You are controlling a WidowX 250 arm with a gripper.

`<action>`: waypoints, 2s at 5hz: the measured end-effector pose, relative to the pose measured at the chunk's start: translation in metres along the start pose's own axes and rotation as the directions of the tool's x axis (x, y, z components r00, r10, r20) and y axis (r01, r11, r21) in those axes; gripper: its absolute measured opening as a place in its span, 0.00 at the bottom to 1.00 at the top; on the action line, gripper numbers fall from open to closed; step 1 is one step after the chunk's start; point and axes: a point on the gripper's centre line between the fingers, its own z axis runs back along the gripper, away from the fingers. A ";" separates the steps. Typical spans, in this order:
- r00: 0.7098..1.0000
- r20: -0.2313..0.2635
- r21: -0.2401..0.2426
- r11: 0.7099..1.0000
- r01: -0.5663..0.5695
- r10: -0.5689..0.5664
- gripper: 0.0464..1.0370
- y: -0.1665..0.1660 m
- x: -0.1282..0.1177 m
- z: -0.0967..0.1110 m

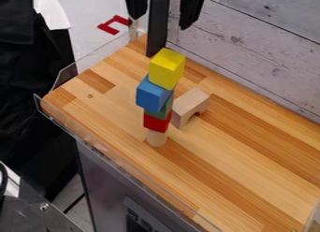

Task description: Put the rectangular block in he top to bottom right

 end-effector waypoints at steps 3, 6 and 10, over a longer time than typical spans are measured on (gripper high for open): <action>0.998 -0.055 -0.005 1.000 -0.001 0.001 0.96 0.002 -0.010 -0.022; 0.996 -0.086 -0.004 1.000 0.015 -0.016 0.96 -0.006 -0.012 -0.031; 0.985 -0.169 -0.001 0.999 -0.034 0.033 0.62 -0.003 -0.009 -0.056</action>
